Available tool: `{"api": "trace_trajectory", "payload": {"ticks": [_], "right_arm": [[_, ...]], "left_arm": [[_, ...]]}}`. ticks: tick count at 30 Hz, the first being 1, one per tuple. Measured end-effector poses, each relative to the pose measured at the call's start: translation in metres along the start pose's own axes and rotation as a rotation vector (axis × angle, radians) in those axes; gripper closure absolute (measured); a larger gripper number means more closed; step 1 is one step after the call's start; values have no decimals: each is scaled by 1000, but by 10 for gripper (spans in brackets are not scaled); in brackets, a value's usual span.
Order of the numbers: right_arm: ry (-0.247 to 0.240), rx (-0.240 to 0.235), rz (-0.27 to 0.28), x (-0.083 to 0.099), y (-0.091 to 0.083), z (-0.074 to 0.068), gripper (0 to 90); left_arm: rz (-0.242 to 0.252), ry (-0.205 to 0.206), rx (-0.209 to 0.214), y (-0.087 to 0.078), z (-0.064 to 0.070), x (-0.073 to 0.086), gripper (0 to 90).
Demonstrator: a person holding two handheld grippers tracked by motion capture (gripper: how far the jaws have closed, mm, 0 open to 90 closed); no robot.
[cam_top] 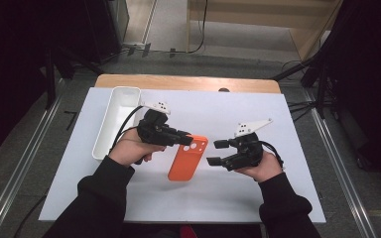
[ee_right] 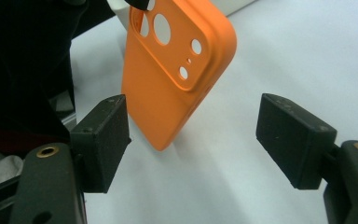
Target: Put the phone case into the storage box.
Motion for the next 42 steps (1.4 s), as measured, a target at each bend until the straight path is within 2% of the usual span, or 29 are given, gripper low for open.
{"api": "trace_trajectory", "payload": {"ticks": [3, 11, 20, 30, 42], "right_arm": [[-8, -10, -4, -2, -2, 1, 252], [12, -42, -4, -9, -4, 6, 253], [24, -106, -26, -15, 0, 9, 263], [26, -144, -38, -20, 7, 12, 276], [28, -204, -37, -23, 15, 16, 299]], "left_arm": [[-10, -3, 13, 1, 0, 1, 765], [-34, -37, 32, 5, -2, 6, 765], [-47, -70, 68, 7, -1, 8, 765], [-44, -75, 85, 10, 0, 8, 765], [-36, -60, 97, 10, 0, 8, 765]]}}
Point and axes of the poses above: each handheld gripper's, and its own axes: y roughly forward along the jaws, x roughly out of its underside, z roughly to its right, the point moved 6 cm from there along y, roughly forward along the jaws, and after that the axes turned 11 degrees about z, right-handed, at the moved point
